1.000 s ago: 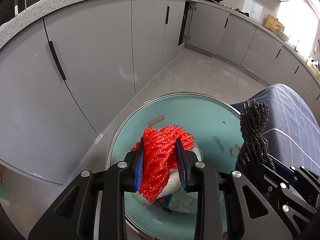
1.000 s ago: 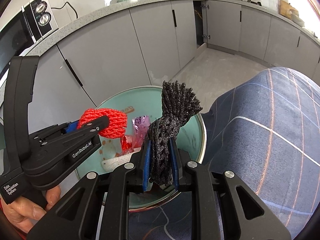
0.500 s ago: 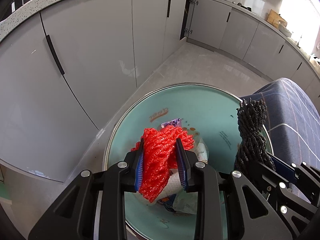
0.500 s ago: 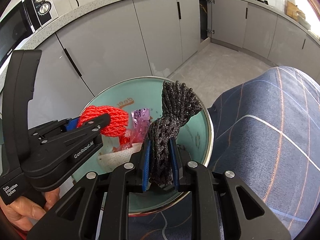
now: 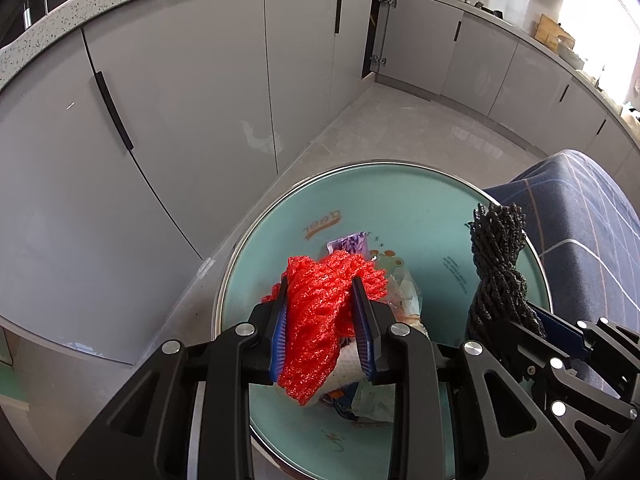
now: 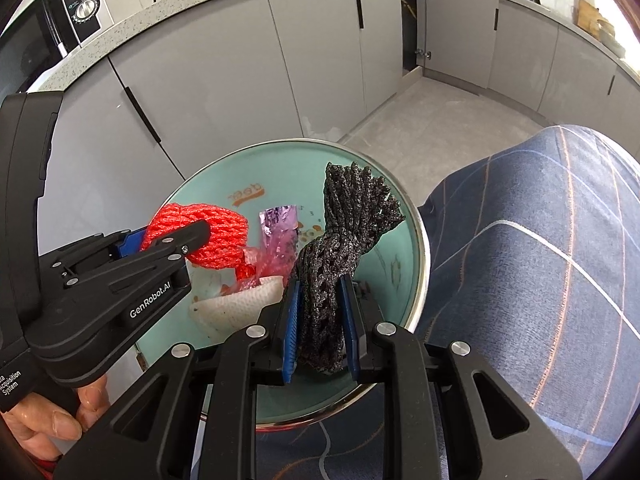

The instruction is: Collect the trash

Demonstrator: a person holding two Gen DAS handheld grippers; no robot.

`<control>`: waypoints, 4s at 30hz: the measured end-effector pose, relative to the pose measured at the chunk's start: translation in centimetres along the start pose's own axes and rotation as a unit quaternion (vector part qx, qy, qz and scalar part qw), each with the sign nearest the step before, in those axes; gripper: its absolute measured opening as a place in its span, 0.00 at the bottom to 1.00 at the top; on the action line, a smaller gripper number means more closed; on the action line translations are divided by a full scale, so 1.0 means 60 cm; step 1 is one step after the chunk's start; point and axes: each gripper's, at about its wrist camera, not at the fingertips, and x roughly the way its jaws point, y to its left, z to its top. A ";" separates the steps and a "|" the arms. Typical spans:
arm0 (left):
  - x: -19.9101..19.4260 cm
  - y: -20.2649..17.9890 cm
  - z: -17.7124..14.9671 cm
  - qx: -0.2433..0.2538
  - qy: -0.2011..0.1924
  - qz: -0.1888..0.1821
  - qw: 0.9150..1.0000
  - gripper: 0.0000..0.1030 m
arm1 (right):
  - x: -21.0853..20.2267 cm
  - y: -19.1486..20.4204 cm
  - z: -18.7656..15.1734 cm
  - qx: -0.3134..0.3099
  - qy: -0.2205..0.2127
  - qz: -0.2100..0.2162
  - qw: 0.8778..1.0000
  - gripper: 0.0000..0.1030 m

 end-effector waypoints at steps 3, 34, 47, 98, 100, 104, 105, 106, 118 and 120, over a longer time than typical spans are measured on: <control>-0.001 0.000 0.002 0.002 -0.001 0.001 1.000 0.28 | 0.000 0.002 -0.002 -0.001 0.001 -0.001 1.000 0.20; 0.003 -0.018 0.001 0.005 0.011 0.001 1.000 0.29 | -0.113 -0.041 -0.022 0.067 -0.095 -0.029 0.993 0.38; -0.056 -0.030 -0.024 -0.003 -0.020 0.004 1.000 0.92 | -0.196 -0.068 -0.069 0.143 -0.190 -0.063 0.969 0.86; -0.508 0.061 -0.249 -0.006 -0.295 0.094 0.951 0.95 | -0.486 0.131 -0.258 0.077 -0.375 -0.075 0.921 0.88; -0.509 0.061 -0.252 -0.006 -0.296 0.094 0.951 0.95 | -0.488 0.130 -0.259 0.081 -0.376 -0.073 0.920 0.89; -0.513 0.061 -0.253 -0.005 -0.299 0.093 0.950 0.95 | -0.492 0.134 -0.262 0.079 -0.379 -0.077 0.919 0.89; -0.515 0.061 -0.255 -0.005 -0.300 0.093 0.949 0.95 | -0.494 0.134 -0.263 0.079 -0.382 -0.078 0.918 0.89; -0.517 0.060 -0.256 -0.005 -0.302 0.094 0.949 0.95 | -0.493 0.135 -0.263 0.079 -0.384 -0.079 0.917 0.92; -0.534 0.054 -0.260 -0.002 -0.317 0.099 0.943 0.95 | -0.505 0.133 -0.272 0.084 -0.394 -0.081 0.912 0.93; -0.534 0.055 -0.260 -0.003 -0.318 0.098 0.943 0.95 | -0.507 0.133 -0.272 0.084 -0.396 -0.081 0.911 0.93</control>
